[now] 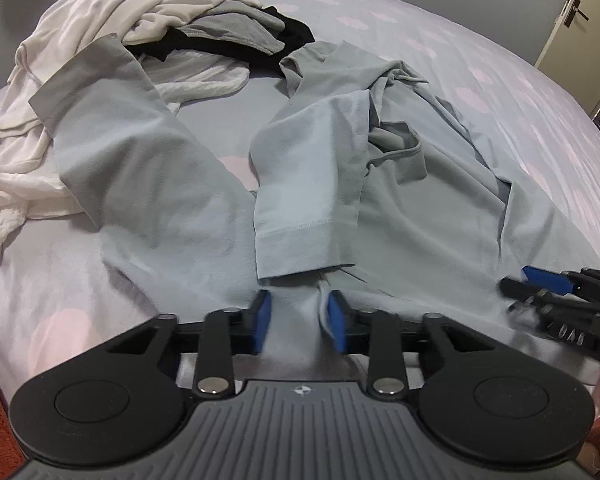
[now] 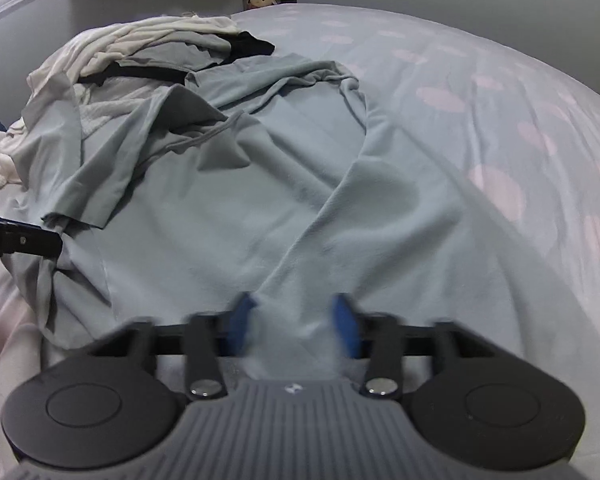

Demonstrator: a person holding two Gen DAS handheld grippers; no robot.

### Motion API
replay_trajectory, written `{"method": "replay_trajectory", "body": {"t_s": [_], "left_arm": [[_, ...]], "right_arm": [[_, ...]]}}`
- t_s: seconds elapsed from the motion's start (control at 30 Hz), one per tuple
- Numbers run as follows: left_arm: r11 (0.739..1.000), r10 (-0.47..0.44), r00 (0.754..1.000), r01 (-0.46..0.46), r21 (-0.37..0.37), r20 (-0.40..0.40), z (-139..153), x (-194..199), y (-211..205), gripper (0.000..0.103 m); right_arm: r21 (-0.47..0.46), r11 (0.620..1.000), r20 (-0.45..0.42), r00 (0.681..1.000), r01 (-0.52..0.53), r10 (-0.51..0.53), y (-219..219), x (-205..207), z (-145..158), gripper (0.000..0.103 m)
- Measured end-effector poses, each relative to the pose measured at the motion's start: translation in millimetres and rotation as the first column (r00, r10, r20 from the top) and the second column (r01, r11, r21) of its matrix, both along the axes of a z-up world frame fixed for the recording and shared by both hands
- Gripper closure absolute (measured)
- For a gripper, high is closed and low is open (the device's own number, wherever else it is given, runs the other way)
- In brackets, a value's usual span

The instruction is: Fold clothes

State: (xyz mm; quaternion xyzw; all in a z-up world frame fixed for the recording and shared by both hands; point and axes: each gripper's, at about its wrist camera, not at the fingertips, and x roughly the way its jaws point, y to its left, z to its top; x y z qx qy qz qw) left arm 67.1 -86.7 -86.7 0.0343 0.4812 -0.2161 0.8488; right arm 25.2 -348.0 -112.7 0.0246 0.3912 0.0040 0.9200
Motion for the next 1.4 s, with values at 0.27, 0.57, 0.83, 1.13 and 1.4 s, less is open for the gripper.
{"method": "replay_trajectory", "body": {"t_s": [0.27,0.57,0.83,1.13,1.4], "left_arm": [[0.998,0.059,0.994,-0.057,-0.028,0.093,33,-4,27,0.099],[0.98,0.198,0.958,-0.197,-0.027,0.207,73,-6,77,0.103],[0.987,0.141,0.972,-0.122,-0.106,0.19,80,-11,71,0.061],[0.988,0.11,0.942,-0.137,0.065,0.316,72,-25,40,0.038],[0.996,0.091,0.982,-0.091,-0.008,0.166,49,-19,33,0.038]], "right_arm": [[-0.072,0.992,0.101,0.99,0.101,-0.094,-36,-18,32,0.092],[-0.194,0.924,0.264,0.925,0.328,-0.273,-109,-77,94,0.093],[-0.196,0.892,0.202,0.907,0.408,-0.37,-145,-98,94,0.092],[-0.192,0.923,0.257,0.925,0.334,-0.281,-117,-93,89,0.067],[-0.238,0.971,0.238,0.971,0.021,0.037,-61,-44,86,0.058]]}}
